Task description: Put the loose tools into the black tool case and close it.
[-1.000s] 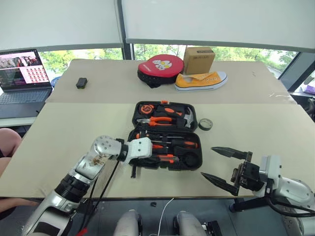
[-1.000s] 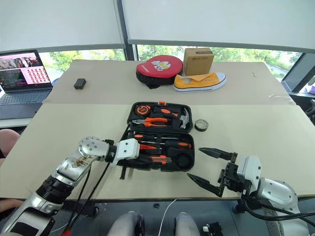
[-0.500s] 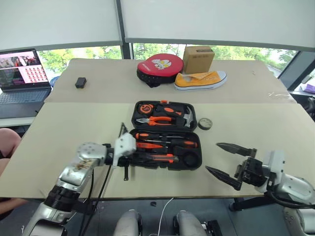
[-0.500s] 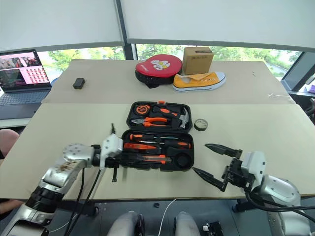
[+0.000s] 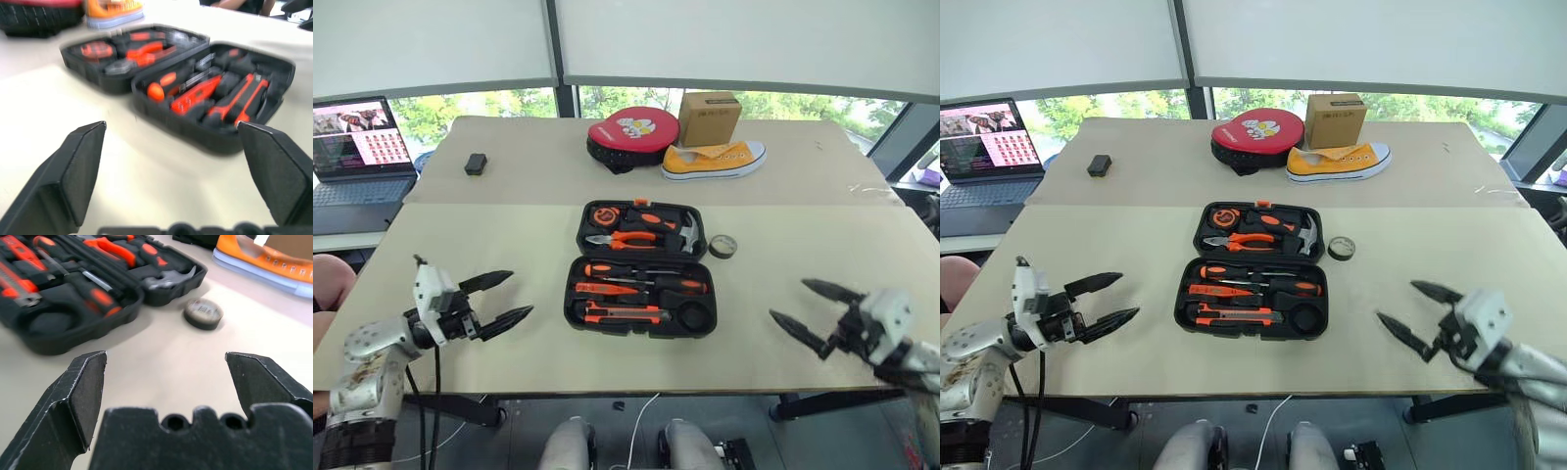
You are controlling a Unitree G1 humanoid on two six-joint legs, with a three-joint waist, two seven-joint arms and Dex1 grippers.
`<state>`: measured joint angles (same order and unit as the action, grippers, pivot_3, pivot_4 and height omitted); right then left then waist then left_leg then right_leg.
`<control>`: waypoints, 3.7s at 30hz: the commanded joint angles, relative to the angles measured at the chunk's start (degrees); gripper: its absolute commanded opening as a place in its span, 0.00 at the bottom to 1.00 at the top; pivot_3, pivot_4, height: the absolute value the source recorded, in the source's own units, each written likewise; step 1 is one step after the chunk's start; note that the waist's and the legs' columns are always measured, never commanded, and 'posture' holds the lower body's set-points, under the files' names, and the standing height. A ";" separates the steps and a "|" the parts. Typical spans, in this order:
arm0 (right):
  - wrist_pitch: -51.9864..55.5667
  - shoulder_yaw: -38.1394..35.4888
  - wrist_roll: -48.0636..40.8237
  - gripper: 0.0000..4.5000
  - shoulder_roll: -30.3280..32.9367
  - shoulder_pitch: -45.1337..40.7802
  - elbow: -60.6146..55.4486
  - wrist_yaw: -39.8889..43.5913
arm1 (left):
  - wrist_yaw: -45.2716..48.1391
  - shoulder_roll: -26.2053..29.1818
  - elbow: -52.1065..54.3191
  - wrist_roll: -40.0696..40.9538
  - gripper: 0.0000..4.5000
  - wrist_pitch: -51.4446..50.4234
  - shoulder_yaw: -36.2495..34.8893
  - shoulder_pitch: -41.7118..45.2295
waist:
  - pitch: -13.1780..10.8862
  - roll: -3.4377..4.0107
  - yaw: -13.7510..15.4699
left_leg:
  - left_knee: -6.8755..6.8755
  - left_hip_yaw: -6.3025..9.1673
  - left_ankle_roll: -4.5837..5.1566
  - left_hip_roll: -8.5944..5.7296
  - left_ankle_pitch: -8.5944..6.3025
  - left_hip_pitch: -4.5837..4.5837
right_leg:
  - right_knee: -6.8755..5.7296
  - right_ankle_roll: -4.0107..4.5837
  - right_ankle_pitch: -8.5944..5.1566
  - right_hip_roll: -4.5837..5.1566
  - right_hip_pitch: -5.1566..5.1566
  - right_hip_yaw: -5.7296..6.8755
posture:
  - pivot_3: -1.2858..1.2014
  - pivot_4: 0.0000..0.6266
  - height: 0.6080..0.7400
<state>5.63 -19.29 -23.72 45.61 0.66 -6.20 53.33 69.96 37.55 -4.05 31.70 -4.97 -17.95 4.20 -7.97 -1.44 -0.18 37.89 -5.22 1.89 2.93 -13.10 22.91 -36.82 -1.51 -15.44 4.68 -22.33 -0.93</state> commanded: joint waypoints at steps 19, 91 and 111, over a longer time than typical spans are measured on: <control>5.04 45.47 36.38 1.00 -4.38 -59.20 46.92 14.05 | -3.34 -4.49 4.75 -1.74 0.99 0.71 8.88 8.18 | -0.07 0.04 -0.57 | 0.00 -0.07 0.00 -0.06 0.01 1.01 | -0.06 0.01 0.02 -0.22 -1.02 0.03 | 0.52 0.24 1.00; 33.63 28.92 4.96 0.74 6.75 -39.02 -1.32 24.62 | -5.18 2.32 2.98 -2.93 0.94 -1.47 5.44 3.25 | -0.34 0.04 0.32 | 0.15 0.09 -0.04 0.00 0.03 0.92 | -0.25 0.03 0.02 -0.20 -0.94 0.15 | 0.52 0.24 1.00; -0.49 26.29 19.07 0.00 -8.72 -27.59 19.12 2.30 | -18.56 -7.72 -15.96 -20.06 0.01 -7.05 21.76 24.49 | -0.31 -0.14 0.03 | 0.17 -0.07 -0.22 -0.08 0.14 0.92 | -0.28 -0.02 0.06 -0.30 -0.93 0.09 | 0.52 0.24 1.00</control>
<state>8.20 7.62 -3.37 37.01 -25.79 14.13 54.12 50.44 29.90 -20.06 12.21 -11.93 3.07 28.14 -8.28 -1.58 -0.15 38.06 -5.29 1.67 2.85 -12.96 23.84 -37.10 -1.53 -15.38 4.39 -23.26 -0.84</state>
